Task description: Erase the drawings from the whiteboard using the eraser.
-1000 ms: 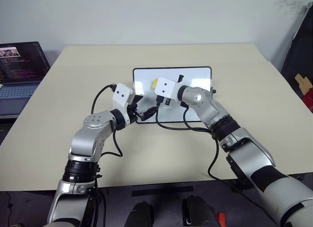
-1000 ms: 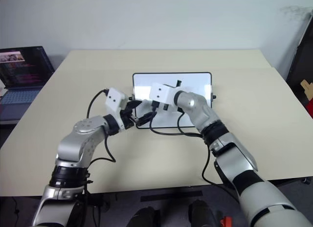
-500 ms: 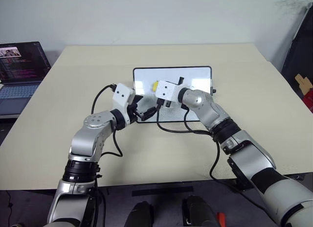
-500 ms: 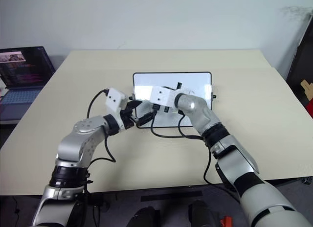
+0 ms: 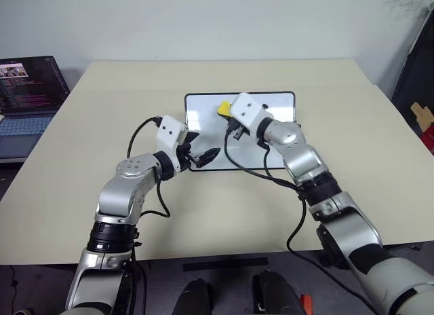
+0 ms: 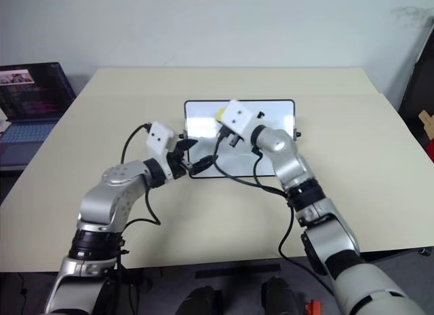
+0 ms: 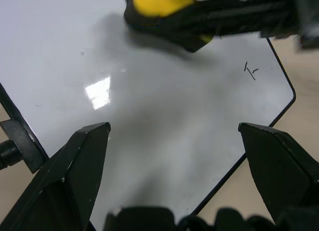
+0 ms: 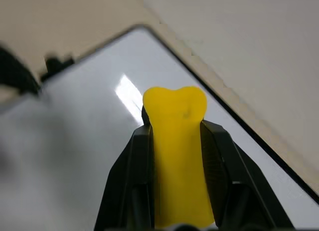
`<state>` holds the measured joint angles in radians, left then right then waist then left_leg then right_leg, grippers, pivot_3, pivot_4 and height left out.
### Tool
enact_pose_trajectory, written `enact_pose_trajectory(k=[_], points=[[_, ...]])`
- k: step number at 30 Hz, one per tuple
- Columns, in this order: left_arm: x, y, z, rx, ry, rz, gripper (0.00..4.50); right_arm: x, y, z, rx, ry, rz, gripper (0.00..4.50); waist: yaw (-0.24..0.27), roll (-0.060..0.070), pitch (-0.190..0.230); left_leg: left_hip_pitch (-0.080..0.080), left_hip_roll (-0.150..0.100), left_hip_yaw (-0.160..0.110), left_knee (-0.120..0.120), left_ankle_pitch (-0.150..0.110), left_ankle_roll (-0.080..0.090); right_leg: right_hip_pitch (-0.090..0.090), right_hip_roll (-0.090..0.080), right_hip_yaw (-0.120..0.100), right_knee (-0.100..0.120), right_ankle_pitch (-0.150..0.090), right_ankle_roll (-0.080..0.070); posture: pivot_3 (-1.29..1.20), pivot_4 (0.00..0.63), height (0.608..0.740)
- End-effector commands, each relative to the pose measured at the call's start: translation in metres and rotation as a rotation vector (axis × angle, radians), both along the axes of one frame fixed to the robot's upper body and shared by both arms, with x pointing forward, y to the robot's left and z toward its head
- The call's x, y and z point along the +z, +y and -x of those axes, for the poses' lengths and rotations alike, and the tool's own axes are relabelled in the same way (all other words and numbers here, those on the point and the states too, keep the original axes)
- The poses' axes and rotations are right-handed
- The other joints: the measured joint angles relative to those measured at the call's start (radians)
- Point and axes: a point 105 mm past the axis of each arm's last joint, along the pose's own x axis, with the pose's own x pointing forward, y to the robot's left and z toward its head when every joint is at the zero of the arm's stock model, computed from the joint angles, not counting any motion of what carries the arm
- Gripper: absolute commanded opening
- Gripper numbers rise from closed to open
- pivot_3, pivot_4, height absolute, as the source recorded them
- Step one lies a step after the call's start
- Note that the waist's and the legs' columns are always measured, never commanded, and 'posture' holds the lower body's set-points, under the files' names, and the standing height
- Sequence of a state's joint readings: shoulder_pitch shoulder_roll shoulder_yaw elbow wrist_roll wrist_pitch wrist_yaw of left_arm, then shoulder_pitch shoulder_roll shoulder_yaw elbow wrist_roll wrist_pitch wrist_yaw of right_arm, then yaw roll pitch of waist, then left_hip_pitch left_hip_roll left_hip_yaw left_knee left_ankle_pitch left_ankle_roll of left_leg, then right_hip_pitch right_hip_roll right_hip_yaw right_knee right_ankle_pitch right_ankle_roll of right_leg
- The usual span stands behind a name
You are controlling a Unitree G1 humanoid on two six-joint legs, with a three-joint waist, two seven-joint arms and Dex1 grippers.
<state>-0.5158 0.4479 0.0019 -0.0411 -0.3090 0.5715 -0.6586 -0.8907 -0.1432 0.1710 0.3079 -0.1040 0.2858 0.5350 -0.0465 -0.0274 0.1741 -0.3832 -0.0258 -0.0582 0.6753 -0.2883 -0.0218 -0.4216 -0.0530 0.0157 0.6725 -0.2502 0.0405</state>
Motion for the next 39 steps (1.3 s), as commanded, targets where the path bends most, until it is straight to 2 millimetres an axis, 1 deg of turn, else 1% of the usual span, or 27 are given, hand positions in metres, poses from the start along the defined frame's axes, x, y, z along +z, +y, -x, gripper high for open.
enact_pose_trajectory(k=[1, 4, 7, 10, 14, 17, 20, 23, 25, 27, 30, 33, 36, 39], points=[[0.017, -0.008, 0.004, -0.059, -0.082, -0.011, 4.50, 0.023, -0.015, 0.026, 0.067, 0.088, -0.200, 0.97, 0.006, 0.000, 0.000, -0.001, 0.000, 0.000, -0.001, 0.000, 0.000, 0.000, 0.000, 0.000, -0.001, 0.000, 0.000, 0.00, 0.150, 0.740], [0.018, -0.018, 0.011, -0.130, -0.089, -0.005, 4.50, 0.014, -0.039, 0.054, 0.089, 0.158, -0.224, 0.97, 0.016, 0.000, 0.000, -0.001, 0.000, 0.000, -0.002, 0.000, 0.000, 0.000, 0.000, -0.001, -0.005, 0.000, 0.000, 0.00, 0.150, 0.740], [0.019, -0.026, 0.020, -0.210, -0.085, 0.003, 4.50, -0.005, -0.064, 0.078, 0.054, 0.189, -0.147, 0.97, 0.025, 0.000, 0.000, -0.002, -0.001, -0.002, -0.006, 0.000, 0.001, 0.001, 0.000, -0.001, -0.010, 0.000, 0.000, 0.00, 0.150, 0.740], [0.019, -0.028, 0.023, -0.250, -0.083, -0.006, 4.50, -0.019, -0.082, 0.093, -0.003, 0.213, -0.084, 0.97, 0.022, 0.000, 0.000, -0.001, -0.001, 0.000, -0.010, 0.000, 0.001, 0.001, -0.001, -0.001, -0.012, 0.000, 0.001, 0.00, 0.150, 0.740], [0.020, -0.029, 0.019, -0.253, -0.085, 0.005, 4.50, -0.036, -0.110, 0.101, -0.153, 0.215, -0.098, 0.97, 0.015, 0.000, 0.000, 0.000, 0.000, 0.001, -0.011, 0.000, 0.001, 0.001, 0.000, -0.001, -0.011, -0.001, 0.001, 0.00, 0.150, 0.740], [0.020, -0.030, 0.019, -0.265, -0.078, 0.009, 4.50, -0.047, -0.115, 0.106, -0.214, 0.244, -0.163, 0.97, 0.015, 0.000, 0.000, 0.001, 0.000, 0.002, -0.011, 0.000, 0.001, 0.001, 0.000, -0.001, -0.011, -0.001, 0.001, 0.00, 0.150, 0.740], [0.020, -0.032, 0.017, -0.265, -0.081, 0.010, 4.50, -0.062, -0.120, 0.110, -0.275, 0.260, -0.194, 0.97, 0.017, 0.000, 0.000, 0.001, -0.001, 0.002, -0.010, 0.000, 0.001, 0.001, 0.000, -0.001, -0.010, -0.001, 0.001, 0.00, 0.150, 0.740], [0.021, -0.034, 0.014, -0.265, -0.087, 0.012, 4.50, -0.067, -0.123, 0.113, -0.324, 0.242, -0.231, 0.97, 0.019, 0.000, 0.000, 0.001, -0.001, 0.002, -0.010, 0.000, 0.001, 0.002, 0.000, -0.001, -0.010, -0.001, 0.001, 0.00, 0.150, 0.740], [0.023, -0.036, 0.013, -0.264, -0.091, 0.016, 4.50, -0.063, -0.120, 0.114, -0.330, 0.210, -0.283, 0.97, 0.018, 0.000, 0.000, 0.001, -0.001, 0.002, -0.010, 0.000, 0.001, 0.002, 0.000, -0.001, -0.010, -0.001, 0.001, 0.00, 0.150, 0.740], [0.026, -0.037, 0.009, -0.256, -0.104, 0.023, 4.50, -0.060, -0.117, 0.113, -0.332, 0.170, -0.281, 0.97, 0.017, 0.000, 0.000, 0.001, -0.001, 0.002, -0.010, 0.000, 0.001, 0.002, 0.000, -0.001, -0.010, -0.001, 0.001, 0.00, 0.150, 0.740], [0.030, -0.037, 0.006, -0.244, -0.115, 0.027, 4.50, -0.052, -0.113, 0.106, -0.337, 0.103, -0.264, 0.97, 0.016, 0.000, 0.000, 0.002, -0.001, 0.002, -0.010, 0.000, 0.001, 0.002, 0.003, -0.001, -0.010, -0.001, 0.001, 0.00, 0.150, 0.740], [0.030, -0.037, 0.005, -0.243, -0.112, 0.029, 4.50, -0.043, -0.110, 0.092, -0.350, 0.043, -0.203, 0.97, 0.015, 0.000, 0.000, 0.002, -0.001, 0.002, -0.010, 0.000, 0.000, 0.002, 0.004, 0.000, -0.009, -0.001, 0.001, 0.00, 0.150, 0.740], [0.028, -0.039, 0.006, -0.255, -0.108, 0.021, 4.50, -0.041, -0.105, 0.076, -0.352, 0.011, -0.102, 0.97, 0.017, 0.000, 0.000, 0.002, -0.001, 0.002, -0.010, 0.000, 0.000, 0.002, 0.004, -0.001, -0.009, -0.001, 0.001, 0.00, 0.150, 0.740], [0.030, -0.040, 0.006, -0.263, -0.116, 0.022, 4.50, -0.037, -0.104, 0.055, -0.367, -0.017, -0.020, 0.97, 0.016, 0.000, 0.000, 0.002, -0.001, 0.003, -0.010, 0.000, 0.000, 0.002, 0.004, 0.000, -0.010, -0.001, 0.001, 0.00, 0.150, 0.740]])
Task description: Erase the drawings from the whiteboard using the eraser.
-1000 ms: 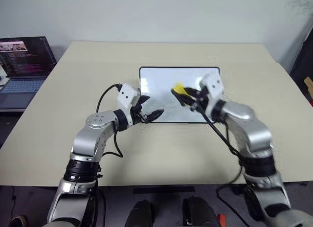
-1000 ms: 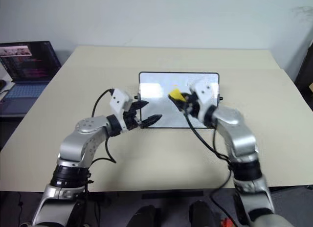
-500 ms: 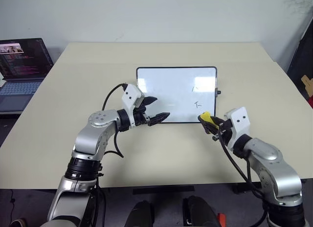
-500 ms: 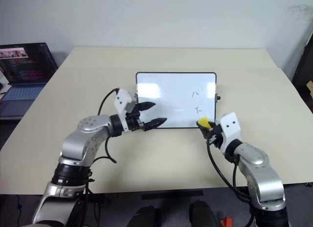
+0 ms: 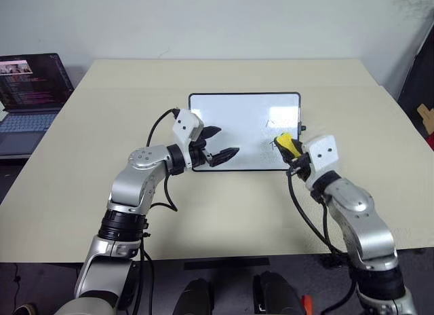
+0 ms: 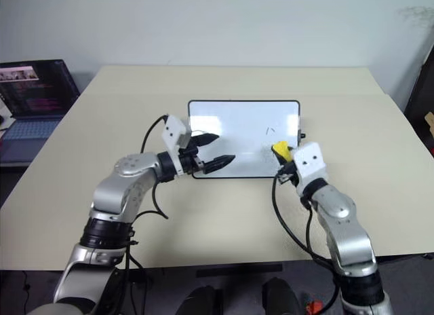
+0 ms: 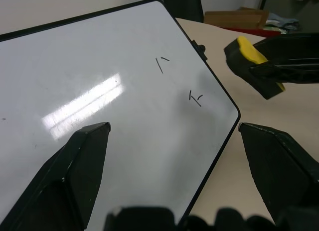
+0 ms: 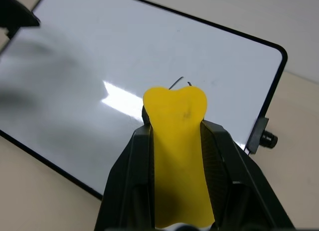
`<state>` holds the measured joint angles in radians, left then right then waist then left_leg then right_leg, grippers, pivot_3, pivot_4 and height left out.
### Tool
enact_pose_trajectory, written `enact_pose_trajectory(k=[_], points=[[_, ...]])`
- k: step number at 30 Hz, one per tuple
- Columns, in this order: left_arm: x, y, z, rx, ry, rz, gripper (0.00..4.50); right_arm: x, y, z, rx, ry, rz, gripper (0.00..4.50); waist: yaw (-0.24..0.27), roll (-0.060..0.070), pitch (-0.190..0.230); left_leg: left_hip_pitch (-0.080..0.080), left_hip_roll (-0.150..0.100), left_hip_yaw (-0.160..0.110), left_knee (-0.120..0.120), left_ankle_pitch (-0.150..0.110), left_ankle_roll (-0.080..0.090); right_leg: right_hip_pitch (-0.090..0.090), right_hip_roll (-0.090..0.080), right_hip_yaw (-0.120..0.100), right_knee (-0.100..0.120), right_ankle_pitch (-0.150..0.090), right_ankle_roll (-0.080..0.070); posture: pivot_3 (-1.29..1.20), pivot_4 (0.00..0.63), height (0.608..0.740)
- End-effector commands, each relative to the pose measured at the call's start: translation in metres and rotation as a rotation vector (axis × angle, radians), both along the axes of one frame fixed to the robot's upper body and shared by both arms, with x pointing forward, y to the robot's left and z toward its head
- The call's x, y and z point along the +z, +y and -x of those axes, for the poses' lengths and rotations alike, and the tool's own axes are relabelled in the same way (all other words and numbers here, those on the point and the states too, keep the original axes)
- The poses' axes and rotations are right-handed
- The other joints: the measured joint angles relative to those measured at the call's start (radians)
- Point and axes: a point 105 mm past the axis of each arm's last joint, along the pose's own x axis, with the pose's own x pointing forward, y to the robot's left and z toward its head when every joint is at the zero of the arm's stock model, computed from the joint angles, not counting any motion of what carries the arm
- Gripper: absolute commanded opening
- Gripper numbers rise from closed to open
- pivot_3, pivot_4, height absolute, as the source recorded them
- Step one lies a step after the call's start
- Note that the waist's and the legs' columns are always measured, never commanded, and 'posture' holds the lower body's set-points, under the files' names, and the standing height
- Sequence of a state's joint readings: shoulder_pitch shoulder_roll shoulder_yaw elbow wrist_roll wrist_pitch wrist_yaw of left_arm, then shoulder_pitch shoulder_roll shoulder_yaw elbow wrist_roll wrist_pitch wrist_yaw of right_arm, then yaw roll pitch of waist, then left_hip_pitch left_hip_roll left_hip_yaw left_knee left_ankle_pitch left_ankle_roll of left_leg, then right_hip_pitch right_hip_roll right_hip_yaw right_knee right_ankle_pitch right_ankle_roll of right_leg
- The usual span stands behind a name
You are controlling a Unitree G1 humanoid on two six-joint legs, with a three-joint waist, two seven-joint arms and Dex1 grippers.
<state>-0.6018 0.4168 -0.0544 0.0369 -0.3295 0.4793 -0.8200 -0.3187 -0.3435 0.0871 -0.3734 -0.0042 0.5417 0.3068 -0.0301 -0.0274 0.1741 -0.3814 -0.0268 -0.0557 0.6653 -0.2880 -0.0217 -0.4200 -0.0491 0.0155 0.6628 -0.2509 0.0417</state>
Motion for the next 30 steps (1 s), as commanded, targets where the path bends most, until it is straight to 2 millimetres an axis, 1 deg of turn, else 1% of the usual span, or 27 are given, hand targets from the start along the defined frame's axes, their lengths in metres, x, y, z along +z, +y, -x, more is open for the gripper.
enact_pose_trajectory(k=[1, 3, 6, 9, 13, 17, 21, 23, 25, 28, 30], points=[[0.017, -0.007, 0.002, -0.036, -0.071, 0.005, 4.50, 0.012, 0.002, -0.023, -0.015, -0.053, 0.096, 0.97, -0.001, 0.000, 0.000, 0.000, 0.000, 0.000, 0.000, 0.000, 0.000, 0.000, 0.000, 0.000, 0.000, 0.000, 0.000, 0.00, 0.150, 0.740], [0.018, -0.011, 0.002, -0.047, -0.075, 0.004, 4.50, 0.013, 0.002, -0.036, -0.027, -0.049, 0.126, 0.97, -0.001, 0.000, 0.000, 0.000, 0.000, 0.001, 0.000, 0.000, 0.000, 0.000, 0.000, 0.000, 0.000, 0.000, 0.000, 0.00, 0.150, 0.740], [0.020, -0.022, 0.004, -0.086, -0.084, -0.007, 4.50, 0.016, 0.001, -0.056, -0.047, -0.055, 0.175, 0.97, 0.000, 0.000, 0.000, 0.000, 0.000, 0.000, 0.000, 0.000, 0.000, 0.000, 0.000, 0.000, 0.000, 0.000, 0.000, 0.00, 0.150, 0.740], [0.016, -0.025, 0.007, -0.112, -0.082, -0.032, 4.50, 0.017, 0.002, -0.065, -0.050, -0.059, 0.208, 0.97, -0.001, 0.000, 0.000, -0.001, 0.000, 0.002, 0.000, 0.000, 0.000, 0.000, 0.000, 0.001, -0.001, 0.000, 0.000, 0.00, 0.150, 0.740], [0.011, -0.023, 0.009, -0.113, -0.073, -0.042, 4.50, 0.011, 0.008, -0.069, -0.021, -0.029, 0.241, 0.97, -0.004, 0.000, 0.000, 0.000, 0.000, 0.002, 0.000, 0.000, 0.000, 0.000, -0.001, 0.001, 0.000, 0.000, 0.000, 0.00, 0.150, 0.740], [0.010, -0.022, 0.010, -0.106, -0.070, -0.037, 4.50, -0.008, 0.023, -0.061, 0.059, 0.039, 0.276, 0.97, -0.006, 0.000, -0.001, 0.002, 0.001, 0.002, 0.001, 0.000, 0.001, 0.000, 0.000, 0.002, 0.002, 0.000, 0.000, 0.00, 0.150, 0.740], [0.010, -0.021, 0.010, -0.099, -0.070, -0.037, 4.50, -0.015, 0.029, -0.059, 0.085, 0.050, 0.326, 0.97, -0.006, 0.000, -0.001, 0.003, 0.001, 0.002, 0.001, 0.000, 0.001, 0.001, 0.000, 0.001, 0.003, 0.001, -0.001, 0.00, 0.150, 0.740], [0.010, -0.021, 0.010, -0.096, -0.071, -0.036, 4.50, -0.013, 0.029, -0.061, 0.073, 0.031, 0.338, 0.97, -0.006, 0.000, -0.001, 0.003, 0.001, 0.002, 0.002, 0.000, 0.001, 0.002, 0.000, 0.002, 0.003, 0.001, 0.000, 0.00, 0.150, 0.740], [0.009, -0.021, 0.010, -0.096, -0.070, -0.035, 4.50, -0.001, 0.023, -0.067, 0.023, -0.022, 0.342, 0.97, -0.006, 0.000, -0.001, 0.004, 0.001, 0.002, 0.002, 0.000, 0.001, 0.002, 0.001, 0.001, 0.003, 0.001, 0.000, 0.00, 0.150, 0.740], [0.008, -0.021, 0.011, -0.097, -0.067, -0.034, 4.50, 0.016, 0.011, -0.074, -0.048, -0.088, 0.340, 0.97, -0.006, 0.000, -0.001, 0.005, 0.001, 0.002, 0.002, 0.000, 0.001, 0.003, 0.001, 0.002, 0.003, 0.002, -0.001, 0.00, 0.150, 0.740], [0.008, -0.021, 0.011, -0.097, -0.066, -0.033, 4.50, 0.020, 0.002, -0.077, -0.082, -0.098, 0.337, 0.97, -0.004, 0.000, -0.001, 0.005, 0.001, 0.002, 0.002, 0.000, 0.001, 0.004, 0.000, 0.001, 0.003, 0.002, 0.000, 0.00, 0.150, 0.740]])
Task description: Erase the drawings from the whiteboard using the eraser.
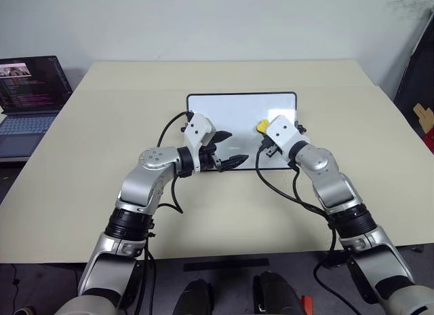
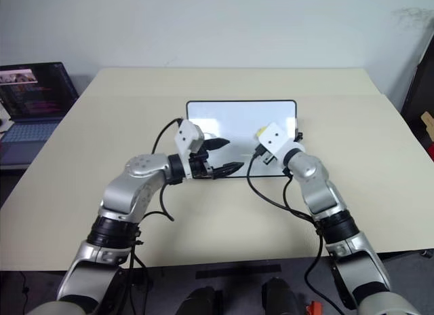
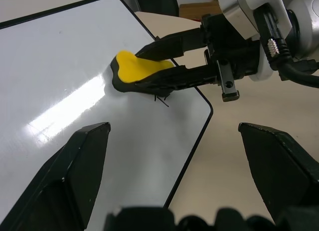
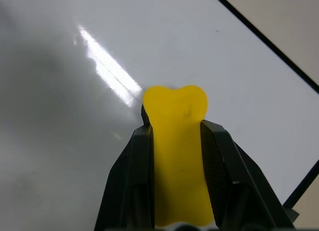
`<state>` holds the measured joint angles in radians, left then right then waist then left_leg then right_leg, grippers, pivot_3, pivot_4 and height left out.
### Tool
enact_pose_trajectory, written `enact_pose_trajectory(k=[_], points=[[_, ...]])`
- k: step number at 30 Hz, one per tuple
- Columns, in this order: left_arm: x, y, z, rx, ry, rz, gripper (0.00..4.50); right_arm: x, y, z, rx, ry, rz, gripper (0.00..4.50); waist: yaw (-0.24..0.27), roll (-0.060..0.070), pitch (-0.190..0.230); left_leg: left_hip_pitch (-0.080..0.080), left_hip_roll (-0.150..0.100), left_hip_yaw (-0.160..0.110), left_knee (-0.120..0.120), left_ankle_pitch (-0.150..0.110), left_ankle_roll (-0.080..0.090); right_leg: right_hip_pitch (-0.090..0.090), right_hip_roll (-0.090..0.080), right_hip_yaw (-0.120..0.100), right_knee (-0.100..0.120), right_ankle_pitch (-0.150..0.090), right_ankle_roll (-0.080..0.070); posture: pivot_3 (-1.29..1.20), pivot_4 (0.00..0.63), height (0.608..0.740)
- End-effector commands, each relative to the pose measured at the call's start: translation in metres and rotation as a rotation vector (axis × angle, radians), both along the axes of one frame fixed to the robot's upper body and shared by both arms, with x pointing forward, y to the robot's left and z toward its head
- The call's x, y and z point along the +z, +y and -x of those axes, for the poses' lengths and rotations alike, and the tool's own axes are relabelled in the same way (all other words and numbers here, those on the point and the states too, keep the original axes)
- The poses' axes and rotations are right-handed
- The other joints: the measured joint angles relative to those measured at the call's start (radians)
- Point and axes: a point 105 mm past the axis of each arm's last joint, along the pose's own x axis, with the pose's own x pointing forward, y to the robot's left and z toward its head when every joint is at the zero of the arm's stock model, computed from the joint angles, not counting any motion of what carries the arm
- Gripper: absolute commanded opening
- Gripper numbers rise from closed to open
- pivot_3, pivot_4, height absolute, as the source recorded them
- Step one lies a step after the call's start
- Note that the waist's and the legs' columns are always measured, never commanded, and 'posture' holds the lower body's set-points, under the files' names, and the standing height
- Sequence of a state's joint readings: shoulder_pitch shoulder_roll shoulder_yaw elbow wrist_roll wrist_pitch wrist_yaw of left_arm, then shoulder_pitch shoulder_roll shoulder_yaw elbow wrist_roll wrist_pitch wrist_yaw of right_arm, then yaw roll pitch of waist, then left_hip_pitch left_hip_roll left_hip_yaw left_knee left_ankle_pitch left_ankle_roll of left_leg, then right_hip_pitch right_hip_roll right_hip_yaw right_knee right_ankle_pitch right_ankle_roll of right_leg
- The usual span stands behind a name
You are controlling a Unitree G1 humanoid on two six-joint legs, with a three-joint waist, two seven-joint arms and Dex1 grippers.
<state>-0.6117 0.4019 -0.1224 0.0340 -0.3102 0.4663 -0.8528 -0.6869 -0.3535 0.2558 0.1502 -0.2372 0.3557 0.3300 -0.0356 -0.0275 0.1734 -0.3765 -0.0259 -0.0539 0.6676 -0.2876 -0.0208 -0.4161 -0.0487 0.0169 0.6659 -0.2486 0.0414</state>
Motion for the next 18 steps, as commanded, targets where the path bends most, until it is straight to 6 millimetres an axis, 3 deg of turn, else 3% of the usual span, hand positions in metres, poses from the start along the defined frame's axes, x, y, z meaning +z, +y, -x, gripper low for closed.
enact_pose_trajectory(k=[1, 5, 13, 15, 18], points=[[0.014, -0.001, 0.004, -0.010, -0.066, 0.013, 4.50, 0.015, -0.028, -0.009, -0.103, -0.058, 0.006, 0.97, 0.004, 0.000, 0.000, 0.000, 0.000, 0.000, 0.000, 0.000, 0.000, 0.000, 0.000, 0.000, 0.000, 0.000, 0.000, 0.00, 0.150, 0.740], [0.013, -0.002, 0.005, -0.012, -0.062, 0.015, 4.50, 0.006, -0.039, -0.007, -0.111, -0.016, 0.023, 0.97, 0.008, 0.000, 0.000, 0.000, -0.001, -0.002, 0.000, 0.000, 0.000, 0.002, 0.000, -0.001, -0.001, 0.000, 0.000, 0.00, 0.150, 0.740], [0.014, -0.003, 0.006, -0.014, -0.062, 0.019, 4.50, -0.026, -0.034, 0.009, -0.067, 0.099, 0.045, 0.97, 0.007, 0.000, 0.000, 0.002, -0.001, -0.002, 0.000, 0.000, 0.000, 0.004, -0.001, -0.001, -0.003, 0.000, 0.001, 0.00, 0.150, 0.740], [0.013, -0.003, 0.006, -0.014, -0.061, 0.018, 4.50, -0.028, -0.035, 0.012, -0.068, 0.107, 0.027, 0.97, 0.007, 0.000, 0.000, 0.005, -0.001, -0.002, -0.001, 0.000, 0.001, 0.007, 0.000, -0.001, -0.003, 0.000, 0.001, 0.00, 0.150, 0.740], [0.012, -0.002, 0.006, -0.015, -0.060, 0.015, 4.50, -0.015, -0.035, 0.011, -0.073, 0.062, -0.031, 0.97, 0.006, 0.000, 0.000, 0.010, -0.001, -0.001, -0.002, 0.000, 0.001, 0.012, 0.000, -0.001, -0.003, 0.000, 0.001, 0.00, 0.150, 0.740]])
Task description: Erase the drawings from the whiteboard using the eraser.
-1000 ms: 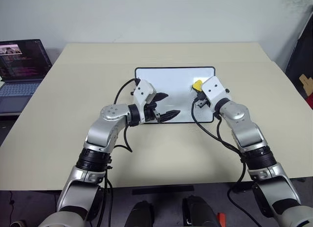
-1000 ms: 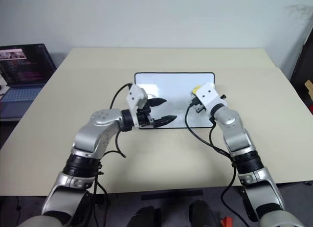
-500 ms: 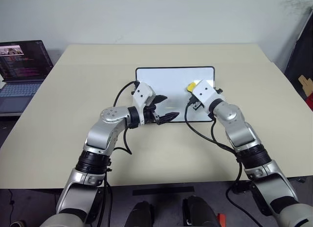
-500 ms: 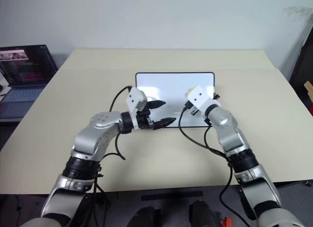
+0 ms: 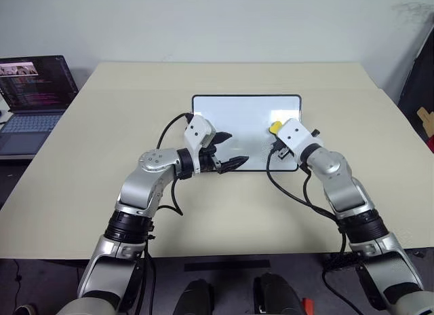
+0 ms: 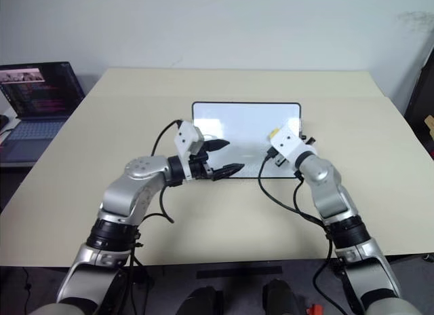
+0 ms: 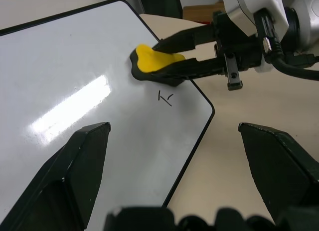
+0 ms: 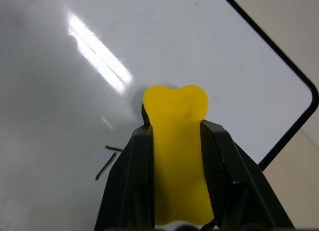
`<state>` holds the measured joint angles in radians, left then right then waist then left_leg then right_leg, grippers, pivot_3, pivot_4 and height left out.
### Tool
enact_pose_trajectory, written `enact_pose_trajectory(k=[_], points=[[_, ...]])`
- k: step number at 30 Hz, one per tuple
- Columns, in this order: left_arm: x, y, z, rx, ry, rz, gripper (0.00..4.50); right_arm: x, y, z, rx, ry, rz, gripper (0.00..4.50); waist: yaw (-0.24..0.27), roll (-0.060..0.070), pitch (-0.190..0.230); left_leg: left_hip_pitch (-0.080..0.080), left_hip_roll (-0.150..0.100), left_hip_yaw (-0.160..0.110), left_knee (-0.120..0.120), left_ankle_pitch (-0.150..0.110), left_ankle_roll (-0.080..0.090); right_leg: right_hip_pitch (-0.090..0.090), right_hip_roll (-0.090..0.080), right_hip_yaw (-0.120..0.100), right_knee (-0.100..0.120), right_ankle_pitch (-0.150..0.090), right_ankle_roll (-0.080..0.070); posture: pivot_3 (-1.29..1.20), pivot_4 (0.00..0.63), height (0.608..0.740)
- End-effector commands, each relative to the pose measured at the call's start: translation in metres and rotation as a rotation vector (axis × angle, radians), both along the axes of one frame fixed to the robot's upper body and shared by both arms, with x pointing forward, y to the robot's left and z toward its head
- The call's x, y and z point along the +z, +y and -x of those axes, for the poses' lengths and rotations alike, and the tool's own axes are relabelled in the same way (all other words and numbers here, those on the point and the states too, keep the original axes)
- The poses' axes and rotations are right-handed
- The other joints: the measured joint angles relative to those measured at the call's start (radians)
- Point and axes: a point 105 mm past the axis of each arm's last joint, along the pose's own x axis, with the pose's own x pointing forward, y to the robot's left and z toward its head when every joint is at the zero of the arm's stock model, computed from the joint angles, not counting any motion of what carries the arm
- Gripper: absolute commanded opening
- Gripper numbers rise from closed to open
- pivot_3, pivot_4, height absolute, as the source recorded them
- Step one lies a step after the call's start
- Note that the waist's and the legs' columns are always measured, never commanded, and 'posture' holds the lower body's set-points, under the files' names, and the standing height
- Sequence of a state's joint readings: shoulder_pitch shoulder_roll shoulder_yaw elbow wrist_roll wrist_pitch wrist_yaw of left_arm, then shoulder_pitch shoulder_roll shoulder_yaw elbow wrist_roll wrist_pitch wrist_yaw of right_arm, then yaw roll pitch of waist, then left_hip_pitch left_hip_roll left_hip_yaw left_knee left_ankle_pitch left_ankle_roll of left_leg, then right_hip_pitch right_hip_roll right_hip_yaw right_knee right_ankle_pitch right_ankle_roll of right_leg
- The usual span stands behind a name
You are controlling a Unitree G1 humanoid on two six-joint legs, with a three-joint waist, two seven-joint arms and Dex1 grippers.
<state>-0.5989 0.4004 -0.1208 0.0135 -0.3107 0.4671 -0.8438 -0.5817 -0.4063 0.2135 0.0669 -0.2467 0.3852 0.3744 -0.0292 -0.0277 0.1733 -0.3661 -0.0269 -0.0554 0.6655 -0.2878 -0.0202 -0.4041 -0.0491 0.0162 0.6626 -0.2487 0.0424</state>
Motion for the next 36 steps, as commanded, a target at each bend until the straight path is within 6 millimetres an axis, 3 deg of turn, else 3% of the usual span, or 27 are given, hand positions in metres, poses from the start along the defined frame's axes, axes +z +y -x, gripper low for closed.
enact_pose_trajectory(k=[1, 5, 9, 19, 28, 32, 36], points=[[0.012, -0.001, 0.004, -0.020, -0.052, 0.008, 4.50, 0.010, -0.007, -0.001, -0.030, -0.017, -0.086, 0.97, 0.000, 0.000, 0.000, 0.000, 0.000, 0.000, 0.000, 0.000, 0.000, 0.000, 0.000, 0.000, 0.000, 0.000, 0.000, 0.00, 0.150, 0.740], [0.003, 0.007, 0.005, -0.028, -0.032, -0.035, 4.50, 0.041, -0.002, 0.003, 0.013, -0.121, -0.190, 0.97, -0.002, 0.000, 0.000, 0.000, 0.000, 0.000, -0.001, 0.000, 0.000, -0.001, 0.000, 0.001, 0.000, 0.000, 0.000, 0.00, 0.150, 0.740], [-0.009, 0.013, 0.011, -0.060, -0.008, -0.094, 4.50, 0.050, -0.004, 0.012, 0.033, -0.159, -0.187, 0.97, -0.003, 0.000, 0.001, -0.001, 0.001, 0.001, -0.003, 0.000, 0.000, -0.002, 0.000, 0.001, -0.002, -0.001, 0.000, 0.00, 0.150, 0.740], [-0.021, 0.004, 0.025, -0.169, -0.006, -0.163, 4.50, 0.007, -0.004, 0.013, 0.008, -0.086, -0.101, 0.97, -0.003, 0.000, 0.001, -0.003, 0.000, 0.001, -0.003, -0.001, 0.000, -0.003, 0.000, 0.000, -0.005, -0.002, 0.000, 0.00, 0.150, 0.740], [-0.019, 0.003, 0.023, -0.161, -0.010, -0.153, 4.50, -0.051, 0.005, 0.030, 0.087, 0.091, 0.105, 0.97, -0.004, 0.000, 0.000, 0.000, 0.001, 0.001, -0.003, -0.001, 0.001, 0.000, 0.000, 0.001, -0.004, -0.002, 0.000, 0.00, 0.150, 0.740], [-0.018, 0.002, 0.022, -0.158, -0.013, -0.147, 4.50, -0.053, 0.004, 0.030, 0.084, 0.089, 0.120, 0.97, -0.004, 0.000, 0.000, 0.001, 0.001, 0.002, -0.002, -0.001, 0.000, 0.000, 0.001, 0.001, -0.002, -0.002, 0.000, 0.00, 0.150, 0.740], [-0.018, 0.002, 0.023, -0.160, -0.010, -0.145, 4.50, -0.017, -0.009, 0.016, -0.016, -0.080, 0.066, 0.97, -0.004, 0.000, 0.000, 0.001, 0.001, 0.002, -0.001, 0.000, 0.000, 0.000, 0.001, 0.001, 0.000, -0.002, 0.000, 0.00, 0.150, 0.740]])
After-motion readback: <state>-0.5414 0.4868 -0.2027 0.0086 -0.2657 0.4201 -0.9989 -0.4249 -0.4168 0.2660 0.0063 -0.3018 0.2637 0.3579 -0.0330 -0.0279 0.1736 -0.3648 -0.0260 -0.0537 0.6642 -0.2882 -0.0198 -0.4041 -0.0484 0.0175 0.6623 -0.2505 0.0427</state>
